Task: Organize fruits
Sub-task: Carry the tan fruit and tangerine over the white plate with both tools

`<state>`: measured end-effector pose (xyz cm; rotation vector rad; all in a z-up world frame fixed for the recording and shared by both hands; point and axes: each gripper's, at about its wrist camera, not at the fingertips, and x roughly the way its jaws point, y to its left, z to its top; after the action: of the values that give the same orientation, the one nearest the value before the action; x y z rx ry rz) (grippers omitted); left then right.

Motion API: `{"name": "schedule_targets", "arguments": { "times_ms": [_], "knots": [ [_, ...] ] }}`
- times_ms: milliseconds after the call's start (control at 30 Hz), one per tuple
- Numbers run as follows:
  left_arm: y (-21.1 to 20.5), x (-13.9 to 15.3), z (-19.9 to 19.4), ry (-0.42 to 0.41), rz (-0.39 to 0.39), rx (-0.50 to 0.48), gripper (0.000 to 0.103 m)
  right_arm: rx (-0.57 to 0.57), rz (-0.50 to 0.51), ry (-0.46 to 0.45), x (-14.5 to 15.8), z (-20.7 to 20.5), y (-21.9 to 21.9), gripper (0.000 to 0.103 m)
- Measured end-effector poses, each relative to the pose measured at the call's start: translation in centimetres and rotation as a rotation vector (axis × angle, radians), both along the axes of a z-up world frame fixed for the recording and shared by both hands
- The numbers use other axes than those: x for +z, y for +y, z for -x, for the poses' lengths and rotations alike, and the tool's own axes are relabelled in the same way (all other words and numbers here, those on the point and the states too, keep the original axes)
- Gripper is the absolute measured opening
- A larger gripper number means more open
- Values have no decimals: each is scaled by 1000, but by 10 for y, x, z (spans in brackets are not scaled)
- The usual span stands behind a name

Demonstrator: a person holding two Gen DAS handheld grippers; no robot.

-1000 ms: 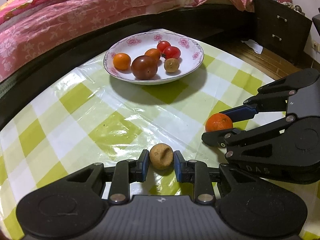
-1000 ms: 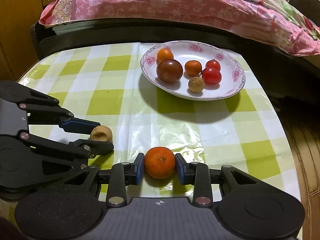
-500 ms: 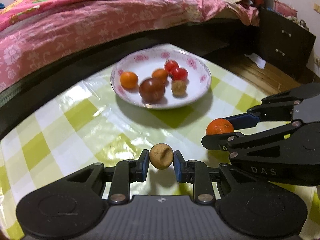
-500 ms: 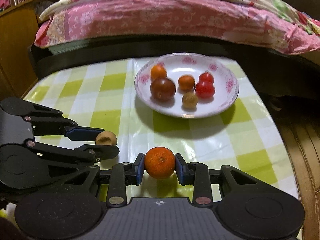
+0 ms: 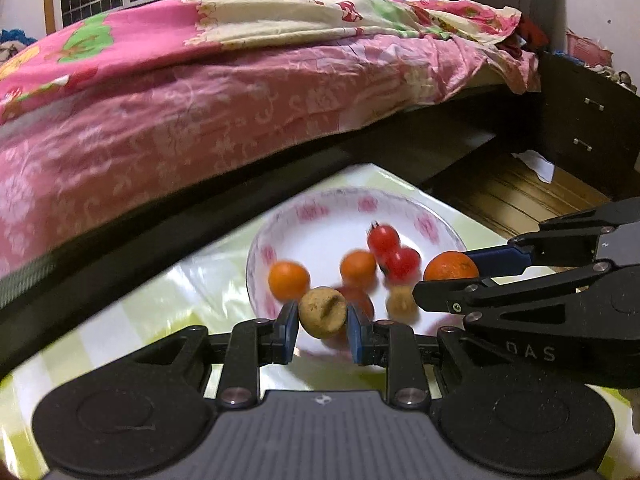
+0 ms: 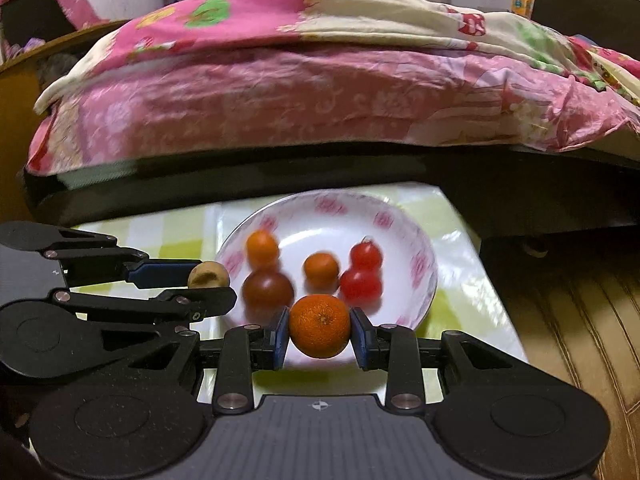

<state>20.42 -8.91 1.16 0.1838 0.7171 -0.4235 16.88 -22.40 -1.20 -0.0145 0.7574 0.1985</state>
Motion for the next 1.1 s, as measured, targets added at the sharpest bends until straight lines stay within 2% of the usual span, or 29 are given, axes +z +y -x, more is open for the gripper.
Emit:
{"name": "schedule_targets", "arguments": {
  "times_ms": [467,1100],
  "knots": [
    [-17,-18,-45,3,-23,9,33,-51,-11,1,-16,-48,-13,29],
    [-21,-18,-49,-20,-46,14,33,-62,-3,-32,-16,-51,-14,32]
  ]
}}
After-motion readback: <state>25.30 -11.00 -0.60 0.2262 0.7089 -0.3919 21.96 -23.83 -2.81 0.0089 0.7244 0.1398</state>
